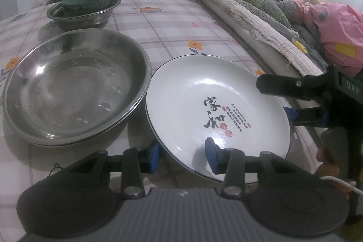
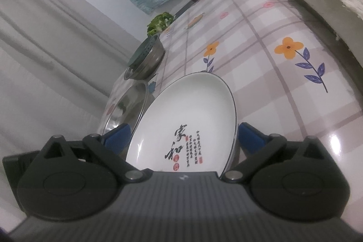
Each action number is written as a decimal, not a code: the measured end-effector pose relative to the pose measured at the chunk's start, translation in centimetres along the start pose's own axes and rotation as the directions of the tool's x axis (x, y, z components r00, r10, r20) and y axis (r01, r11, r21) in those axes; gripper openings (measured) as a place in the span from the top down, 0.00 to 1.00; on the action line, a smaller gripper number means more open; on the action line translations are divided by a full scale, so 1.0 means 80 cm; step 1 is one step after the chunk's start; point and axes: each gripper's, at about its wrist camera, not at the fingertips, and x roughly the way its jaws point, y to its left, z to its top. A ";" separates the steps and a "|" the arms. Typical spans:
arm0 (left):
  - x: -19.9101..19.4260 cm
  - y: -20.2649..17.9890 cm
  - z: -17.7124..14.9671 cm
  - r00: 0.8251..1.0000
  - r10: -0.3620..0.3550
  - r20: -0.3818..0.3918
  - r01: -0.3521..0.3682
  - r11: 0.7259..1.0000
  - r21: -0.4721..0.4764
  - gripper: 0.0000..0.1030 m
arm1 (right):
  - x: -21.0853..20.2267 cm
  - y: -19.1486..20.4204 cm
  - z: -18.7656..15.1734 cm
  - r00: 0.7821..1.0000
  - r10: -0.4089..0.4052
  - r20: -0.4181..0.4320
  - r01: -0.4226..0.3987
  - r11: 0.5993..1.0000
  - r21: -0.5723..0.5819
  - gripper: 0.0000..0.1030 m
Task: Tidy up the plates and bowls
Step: 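Lift the white plate with both tools, tilting it up on its rim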
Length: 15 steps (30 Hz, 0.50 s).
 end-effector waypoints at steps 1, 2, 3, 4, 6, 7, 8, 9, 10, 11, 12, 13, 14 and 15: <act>0.000 0.000 0.000 1.000 0.000 0.000 0.000 1.000 0.001 0.58 | 0.001 0.001 0.000 1.000 0.002 -0.004 -0.002 1.000 -0.009 0.01; 0.000 0.000 0.000 1.000 0.001 0.000 -0.001 1.000 0.001 0.58 | 0.002 0.003 -0.001 1.000 0.004 -0.009 -0.005 1.000 -0.018 0.01; 0.000 0.000 0.000 1.000 0.002 0.000 -0.002 1.000 0.000 0.58 | 0.004 0.005 -0.002 1.000 -0.001 -0.009 0.001 1.000 -0.027 0.01; 0.001 0.000 0.001 1.000 0.002 0.000 -0.002 1.000 0.000 0.58 | 0.004 0.007 -0.003 1.000 -0.008 -0.005 0.008 0.999 -0.032 0.01; 0.001 0.000 0.001 1.000 0.005 0.001 -0.005 1.000 -0.001 0.58 | 0.004 0.010 -0.005 1.000 -0.020 -0.001 0.019 0.999 -0.047 0.01; 0.001 0.000 0.001 1.000 0.006 0.002 -0.006 1.000 0.000 0.58 | 0.004 0.011 -0.005 1.000 -0.025 0.001 0.025 0.998 -0.050 0.01; 0.001 -0.001 0.001 1.000 0.008 0.003 -0.008 1.000 0.001 0.58 | 0.004 0.012 -0.005 1.000 -0.031 0.004 0.031 0.998 -0.047 0.01; 0.001 -0.001 0.001 1.000 0.011 0.004 -0.011 1.000 0.003 0.58 | 0.004 0.013 -0.005 0.999 -0.038 0.007 0.038 0.998 -0.042 0.01; 0.002 -0.002 0.002 1.000 0.015 0.004 -0.015 1.000 0.005 0.58 | 0.005 0.014 -0.005 0.999 -0.045 0.006 0.045 0.998 -0.042 0.01; 0.002 -0.003 0.002 1.000 0.018 0.005 -0.018 1.000 0.009 0.59 | 0.005 0.015 -0.005 0.998 -0.055 0.007 0.055 0.997 -0.045 0.01; 0.002 -0.005 0.003 1.000 0.021 0.007 -0.021 1.000 0.014 0.58 | 0.004 0.016 -0.006 0.998 -0.064 0.012 0.065 0.997 -0.050 0.02; 0.003 -0.006 0.003 1.000 0.026 0.006 -0.026 0.999 0.024 0.58 | 0.004 0.016 -0.006 0.997 -0.074 0.018 0.075 0.996 -0.058 0.05; 0.004 -0.008 0.003 0.999 0.033 0.007 -0.033 0.999 0.034 0.58 | 0.003 0.016 -0.006 0.996 -0.081 0.022 0.082 0.994 -0.067 0.07; 0.004 -0.010 0.003 0.999 0.040 0.007 -0.040 0.998 0.045 0.57 | 0.002 0.016 -0.007 0.996 -0.091 0.024 0.092 0.993 -0.073 0.14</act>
